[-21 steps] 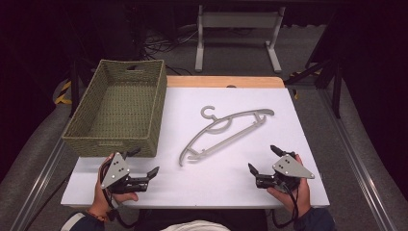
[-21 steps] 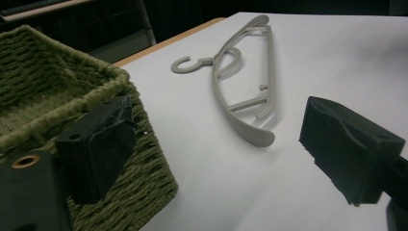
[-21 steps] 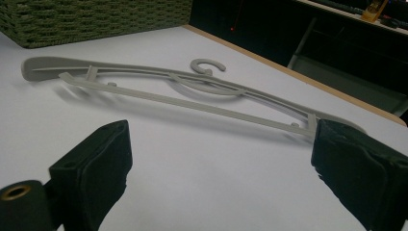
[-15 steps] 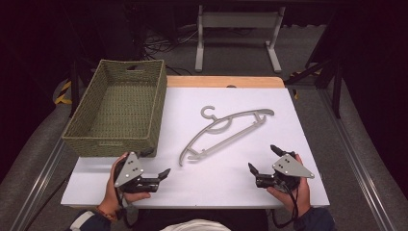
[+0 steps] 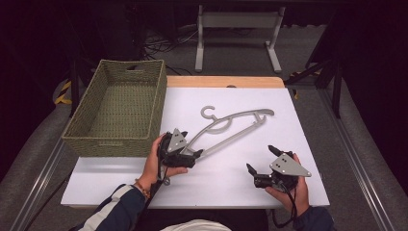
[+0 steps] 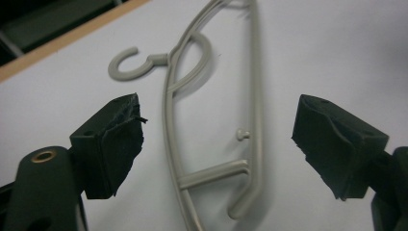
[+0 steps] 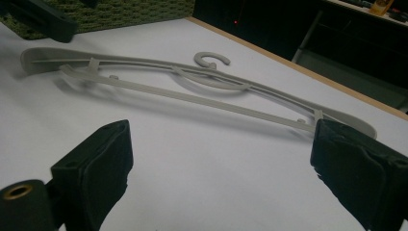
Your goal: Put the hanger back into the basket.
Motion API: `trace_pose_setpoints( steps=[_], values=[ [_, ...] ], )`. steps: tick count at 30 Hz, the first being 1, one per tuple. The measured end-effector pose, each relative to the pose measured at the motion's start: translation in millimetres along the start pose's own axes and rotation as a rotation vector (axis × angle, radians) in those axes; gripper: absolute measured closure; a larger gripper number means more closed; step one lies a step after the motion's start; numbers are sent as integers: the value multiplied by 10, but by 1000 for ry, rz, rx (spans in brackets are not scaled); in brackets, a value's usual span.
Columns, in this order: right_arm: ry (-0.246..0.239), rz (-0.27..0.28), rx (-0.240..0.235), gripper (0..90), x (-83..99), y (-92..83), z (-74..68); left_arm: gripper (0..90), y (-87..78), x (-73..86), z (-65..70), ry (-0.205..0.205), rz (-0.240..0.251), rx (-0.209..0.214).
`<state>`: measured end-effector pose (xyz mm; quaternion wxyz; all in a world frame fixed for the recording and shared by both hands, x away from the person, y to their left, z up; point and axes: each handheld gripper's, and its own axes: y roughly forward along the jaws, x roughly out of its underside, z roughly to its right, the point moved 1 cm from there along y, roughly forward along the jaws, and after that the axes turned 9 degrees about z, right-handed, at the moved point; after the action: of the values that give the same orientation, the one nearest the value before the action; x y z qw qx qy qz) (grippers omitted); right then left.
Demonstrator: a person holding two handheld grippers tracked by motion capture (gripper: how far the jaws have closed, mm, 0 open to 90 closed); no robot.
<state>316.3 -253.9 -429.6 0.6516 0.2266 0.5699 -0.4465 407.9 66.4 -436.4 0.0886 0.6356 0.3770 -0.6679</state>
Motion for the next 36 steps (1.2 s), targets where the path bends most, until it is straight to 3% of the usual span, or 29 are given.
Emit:
trace_pose_setpoints(
  steps=[1, 6, 8, 12, 13, 16, 19, 23, 26, 28, 30, 31, 33, 36],
  values=[
    [-3, -3, -1, 85, 1, 0, -2, 194, 95, 4, -24, -7, -43, -9],
    [-24, -22, -4, 90, 0, 14, -30, 233, 338, 49, -123, -42, -109, -57],
    [-32, -27, -3, 91, 2, 22, -38, 270, 387, 83, -185, -74, -130, -54],
    [-24, -41, -6, 92, 15, 38, -33, 363, 457, 145, -265, -84, -192, -53],
    [-22, -47, -6, 92, 18, 41, -32, 388, 471, 167, -288, -106, -205, -45],
    [-23, -61, -4, 93, 27, 49, -31, 444, 482, 185, -321, -140, -214, -25],
    [-17, -67, -4, 94, 29, 59, -24, 489, 486, 167, -321, -124, -224, -5],
    [-9, -86, -10, 94, 44, 76, -22, 708, 467, 132, -315, -117, -252, 20],
    [1, -92, -12, 94, 47, 78, -13, 774, 435, 126, -312, -122, -275, 31],
    [8, -95, -16, 94, 48, 73, -6, 775, 410, 124, -308, -128, -287, 41],
    [14, -99, -16, 94, 52, 73, 2, 774, 367, 100, -280, -100, -331, 51],
    [17, -101, -19, 94, 53, 73, 5, 774, 367, 100, -280, -100, -331, 51],
    [20, -103, -22, 94, 50, 70, 3, 774, 318, 59, -214, -61, -401, 62],
    [17, -101, -24, 94, 47, 67, 4, 775, 310, 30, -166, -18, -435, 52]
  ],
)
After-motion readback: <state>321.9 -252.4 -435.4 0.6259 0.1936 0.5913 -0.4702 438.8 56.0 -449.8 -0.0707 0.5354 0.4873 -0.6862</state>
